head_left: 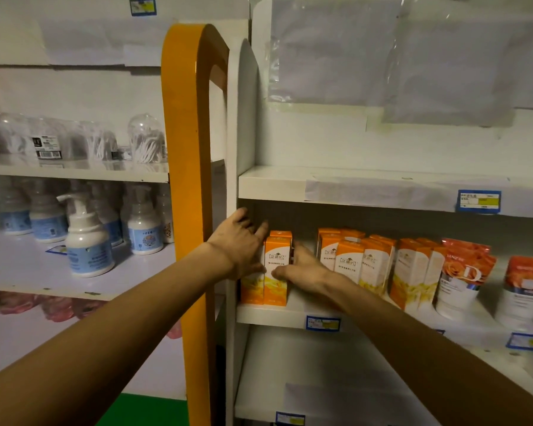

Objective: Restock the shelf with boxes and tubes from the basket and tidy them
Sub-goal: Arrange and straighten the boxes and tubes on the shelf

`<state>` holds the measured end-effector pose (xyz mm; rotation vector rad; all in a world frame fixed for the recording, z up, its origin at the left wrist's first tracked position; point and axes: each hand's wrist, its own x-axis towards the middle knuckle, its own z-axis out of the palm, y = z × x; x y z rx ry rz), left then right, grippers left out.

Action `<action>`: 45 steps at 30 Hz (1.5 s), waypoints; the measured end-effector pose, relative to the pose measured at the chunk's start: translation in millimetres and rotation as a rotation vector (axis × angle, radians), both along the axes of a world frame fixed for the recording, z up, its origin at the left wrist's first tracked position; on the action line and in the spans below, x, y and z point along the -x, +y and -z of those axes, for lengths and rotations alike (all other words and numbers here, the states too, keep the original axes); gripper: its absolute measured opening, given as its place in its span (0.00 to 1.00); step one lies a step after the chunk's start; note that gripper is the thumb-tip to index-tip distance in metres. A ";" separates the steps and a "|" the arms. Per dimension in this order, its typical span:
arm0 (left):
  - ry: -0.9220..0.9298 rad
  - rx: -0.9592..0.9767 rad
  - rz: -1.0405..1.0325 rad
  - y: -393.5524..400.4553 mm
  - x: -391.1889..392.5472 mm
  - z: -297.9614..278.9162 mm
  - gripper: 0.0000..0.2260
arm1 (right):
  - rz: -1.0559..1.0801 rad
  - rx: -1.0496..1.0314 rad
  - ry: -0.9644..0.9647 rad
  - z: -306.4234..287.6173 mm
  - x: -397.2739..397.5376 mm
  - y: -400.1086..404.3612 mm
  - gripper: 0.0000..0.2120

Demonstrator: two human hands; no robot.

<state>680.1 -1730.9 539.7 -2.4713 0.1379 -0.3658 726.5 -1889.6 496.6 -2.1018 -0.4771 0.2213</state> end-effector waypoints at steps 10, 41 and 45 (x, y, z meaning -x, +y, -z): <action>-0.030 -0.027 0.058 6.3 -3.4 1.6 0.39 | -0.005 -0.005 -0.036 11.9 0.0 14.9 0.30; 0.093 0.406 0.051 -23.2 -9.1 -7.3 0.42 | 0.072 0.877 -0.639 -61.3 -23.6 -74.5 0.38; 0.110 0.435 0.050 -27.4 -12.5 0.7 0.40 | 0.055 0.942 -0.648 -59.3 -31.6 -69.6 0.36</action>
